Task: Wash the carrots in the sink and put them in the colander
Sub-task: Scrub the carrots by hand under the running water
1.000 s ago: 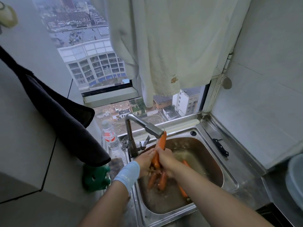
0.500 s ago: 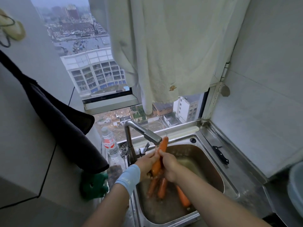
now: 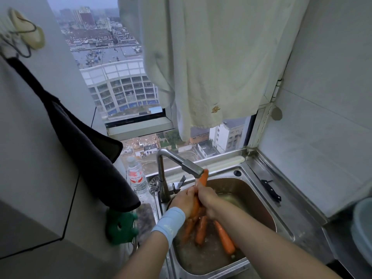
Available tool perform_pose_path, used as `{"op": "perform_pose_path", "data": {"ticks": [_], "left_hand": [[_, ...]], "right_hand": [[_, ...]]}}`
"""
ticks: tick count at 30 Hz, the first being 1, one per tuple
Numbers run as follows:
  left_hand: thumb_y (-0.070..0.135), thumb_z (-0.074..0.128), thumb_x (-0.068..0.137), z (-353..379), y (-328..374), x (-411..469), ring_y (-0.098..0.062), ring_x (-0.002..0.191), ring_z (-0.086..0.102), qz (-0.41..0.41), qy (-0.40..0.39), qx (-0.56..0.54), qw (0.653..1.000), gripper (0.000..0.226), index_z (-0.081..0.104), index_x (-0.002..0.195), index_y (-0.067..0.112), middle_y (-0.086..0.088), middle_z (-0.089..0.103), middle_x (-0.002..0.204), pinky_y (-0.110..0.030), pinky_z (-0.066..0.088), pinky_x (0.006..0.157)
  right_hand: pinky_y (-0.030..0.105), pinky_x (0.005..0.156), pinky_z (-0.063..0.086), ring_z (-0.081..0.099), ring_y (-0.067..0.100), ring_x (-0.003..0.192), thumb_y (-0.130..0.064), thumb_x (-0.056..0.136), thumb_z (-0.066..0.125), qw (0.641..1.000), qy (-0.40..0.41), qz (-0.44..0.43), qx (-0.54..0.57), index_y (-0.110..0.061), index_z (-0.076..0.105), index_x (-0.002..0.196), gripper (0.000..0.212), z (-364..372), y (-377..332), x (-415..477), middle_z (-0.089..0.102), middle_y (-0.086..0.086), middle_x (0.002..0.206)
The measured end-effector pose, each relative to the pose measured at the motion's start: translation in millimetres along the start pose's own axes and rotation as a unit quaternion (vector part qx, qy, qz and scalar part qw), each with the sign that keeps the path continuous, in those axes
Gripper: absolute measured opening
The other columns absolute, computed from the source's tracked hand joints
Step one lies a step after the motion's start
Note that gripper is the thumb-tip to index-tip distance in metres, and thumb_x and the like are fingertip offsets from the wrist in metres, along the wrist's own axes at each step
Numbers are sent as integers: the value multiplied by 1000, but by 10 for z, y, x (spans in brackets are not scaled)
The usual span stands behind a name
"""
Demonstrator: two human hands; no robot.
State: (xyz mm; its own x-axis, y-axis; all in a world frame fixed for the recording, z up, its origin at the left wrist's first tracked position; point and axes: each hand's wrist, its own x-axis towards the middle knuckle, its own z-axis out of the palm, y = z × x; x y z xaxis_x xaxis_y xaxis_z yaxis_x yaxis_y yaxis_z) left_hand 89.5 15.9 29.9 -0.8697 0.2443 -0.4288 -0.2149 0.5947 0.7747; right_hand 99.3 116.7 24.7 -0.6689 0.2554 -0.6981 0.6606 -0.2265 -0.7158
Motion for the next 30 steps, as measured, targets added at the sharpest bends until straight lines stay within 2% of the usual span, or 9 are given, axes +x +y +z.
{"op": "perform_pose_path", "data": {"ticks": [3, 6, 9, 11, 14, 16, 20, 24, 30], "left_hand": [[53, 48, 100, -89, 18, 6, -28, 107, 65, -31, -54, -24, 998, 40, 63, 131, 34, -8, 67, 123, -46, 51, 102], [42, 67, 93, -214, 16, 66, -24, 97, 66, -48, -55, -49, 996, 31, 71, 119, 27, -7, 70, 110, -40, 58, 93], [30, 65, 96, -259, -1, 171, -21, 82, 65, -31, -36, -50, 998, 20, 74, 107, 16, -8, 70, 93, -40, 60, 85], [29, 58, 99, -231, 7, 193, -22, 88, 64, -24, -29, -90, 995, 19, 67, 113, 20, -10, 69, 104, -37, 56, 86], [19, 57, 100, -138, 2, 245, -26, 110, 64, -22, -37, -198, 979, 12, 62, 108, 27, -11, 66, 123, -40, 50, 103], [18, 57, 101, -57, 24, 243, -25, 109, 64, -13, -43, -244, 969, 13, 64, 109, 25, -9, 69, 118, -42, 49, 105], [39, 41, 106, 103, 95, 223, -25, 109, 59, -8, 19, -199, 980, 25, 61, 114, 26, -6, 63, 117, -47, 44, 108], [40, 34, 107, 167, 193, 203, -23, 97, 63, -29, 46, -272, 961, 33, 61, 95, 25, -11, 67, 110, -39, 47, 99], [32, 54, 102, 262, 70, 164, -22, 104, 65, -10, -5, -290, 957, 12, 60, 109, 24, -3, 71, 109, -49, 48, 106]], "right_hand": [[45, 91, 54, 63, 30, 90, -63, 105, 23, 999, 28, -5, -29, -9, 61, 129, 70, -39, -2, -6, 67, 16, 107], [43, 89, 56, 66, 31, 92, -59, 106, 32, 999, 8, -16, -47, -6, 61, 126, 64, -89, 52, 6, 68, 14, 103], [24, 70, 58, 67, 19, 82, -43, 108, 40, 989, -38, -82, -120, -9, 62, 120, 43, -162, 76, -62, 69, 9, 100], [16, 59, 52, 63, 13, 76, -35, 108, 44, 974, -57, -123, -180, -9, 61, 124, 36, -207, 91, -98, 67, 8, 98], [31, 88, 53, 65, 19, 99, -37, 105, 47, 949, -76, -140, -272, -16, 56, 127, 32, -238, 111, -132, 67, 6, 112], [45, 102, 51, 66, 25, 107, -39, 101, 51, 941, -80, -136, -300, -19, 56, 126, 32, -273, 122, -145, 69, 9, 115], [48, 104, 51, 67, 25, 109, -33, 98, 57, 934, -93, -147, -312, -25, 55, 123, 26, -384, 93, -187, 70, 8, 116], [43, 107, 48, 63, 20, 114, -35, 101, 55, 914, -92, -172, -356, -27, 52, 131, 32, -428, 91, -252, 66, 2, 124], [43, 103, 51, 66, 20, 106, -33, 100, 53, 923, -95, -169, -333, -24, 58, 126, 28, -489, 73, -261, 69, 4, 115]]}}
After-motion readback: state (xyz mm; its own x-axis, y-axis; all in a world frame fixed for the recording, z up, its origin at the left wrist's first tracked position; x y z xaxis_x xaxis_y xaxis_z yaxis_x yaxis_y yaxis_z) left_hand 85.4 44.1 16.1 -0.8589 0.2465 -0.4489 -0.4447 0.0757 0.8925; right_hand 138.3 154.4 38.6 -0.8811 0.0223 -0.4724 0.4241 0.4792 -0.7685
